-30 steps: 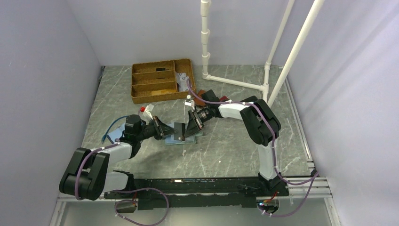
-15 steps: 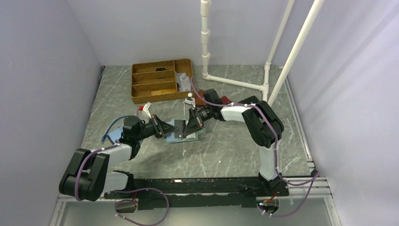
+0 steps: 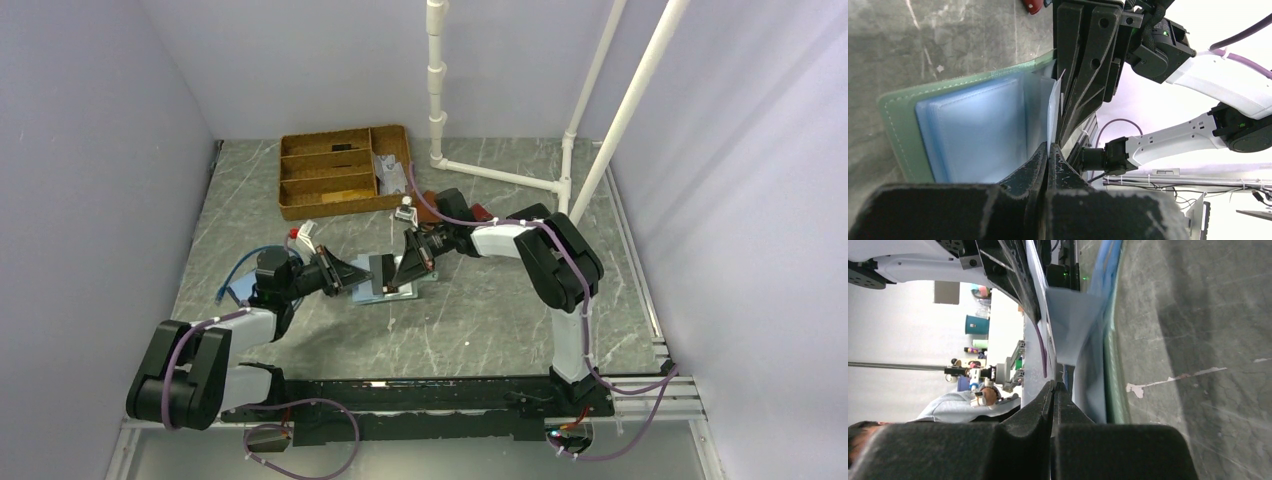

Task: Take the credit cards out of the card holder
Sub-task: Remove the credit card from the card holder.

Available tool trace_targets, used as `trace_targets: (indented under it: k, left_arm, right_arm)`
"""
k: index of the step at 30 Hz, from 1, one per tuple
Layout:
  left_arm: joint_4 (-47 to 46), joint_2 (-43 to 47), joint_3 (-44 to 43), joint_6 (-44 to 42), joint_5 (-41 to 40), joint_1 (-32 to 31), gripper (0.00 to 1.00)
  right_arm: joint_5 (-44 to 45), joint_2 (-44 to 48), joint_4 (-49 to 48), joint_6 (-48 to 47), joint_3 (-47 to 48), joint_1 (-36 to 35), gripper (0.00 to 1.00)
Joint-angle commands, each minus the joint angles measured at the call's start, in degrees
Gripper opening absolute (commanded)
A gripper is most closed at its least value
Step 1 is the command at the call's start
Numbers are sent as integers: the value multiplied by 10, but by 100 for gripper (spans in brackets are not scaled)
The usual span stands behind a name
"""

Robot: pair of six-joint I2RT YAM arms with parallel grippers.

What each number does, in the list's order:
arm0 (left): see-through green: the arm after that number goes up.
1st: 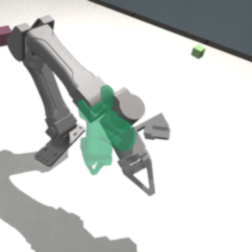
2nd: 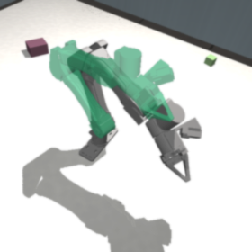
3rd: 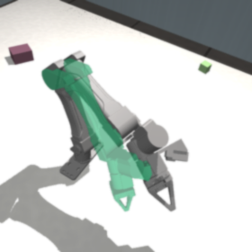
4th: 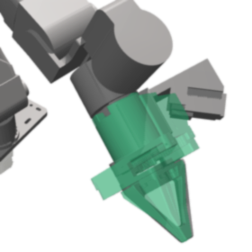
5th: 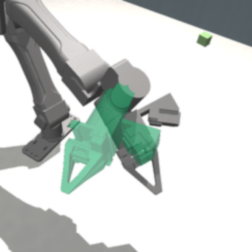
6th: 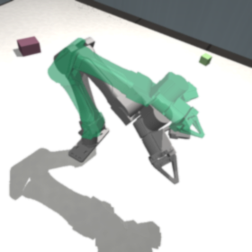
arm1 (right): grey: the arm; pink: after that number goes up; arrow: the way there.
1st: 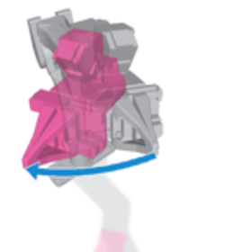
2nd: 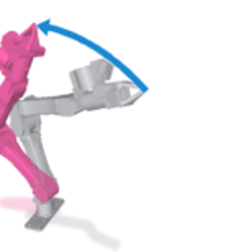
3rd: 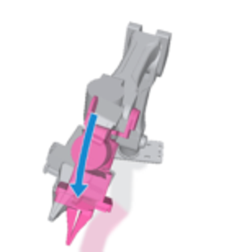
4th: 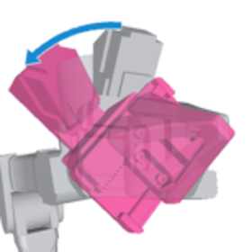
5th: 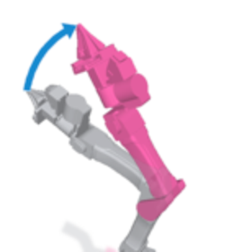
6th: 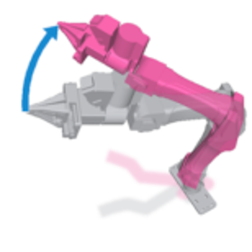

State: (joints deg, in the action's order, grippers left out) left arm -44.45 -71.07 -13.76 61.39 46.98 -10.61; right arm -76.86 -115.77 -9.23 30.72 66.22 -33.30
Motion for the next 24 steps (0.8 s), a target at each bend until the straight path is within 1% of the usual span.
trace_targets:
  k: [1, 5, 8, 13, 16, 21, 24]
  left_arm:
    - [-49, -6, 12, 8, 30, 21, 5]
    - [-72, -21, 15, 18, 38, 28, 5]
    - [-67, -22, 17, 17, 37, 33, 4]
    - [-21, -5, 14, -2, 27, 38, 0]
    - [11, 0, 10, -17, 20, 38, 0]
    - [21, -9, 8, -20, 20, 38, 0]
    - [43, -12, 4, -29, 16, 38, 0]
  right_arm:
    - [-3, -17, 25, -39, 6, 15, 0]
    - [-4, -22, 46, -61, 11, 15, 0]
    - [-3, -26, 68, -83, 15, 20, 0]
    - [5, -24, 138, -146, 30, 33, 0]
    - [6, -18, 146, -158, 31, 36, 0]
    - [6, -17, 157, -168, 34, 36, 0]
    - [3, -14, 177, -187, 41, 38, 0]
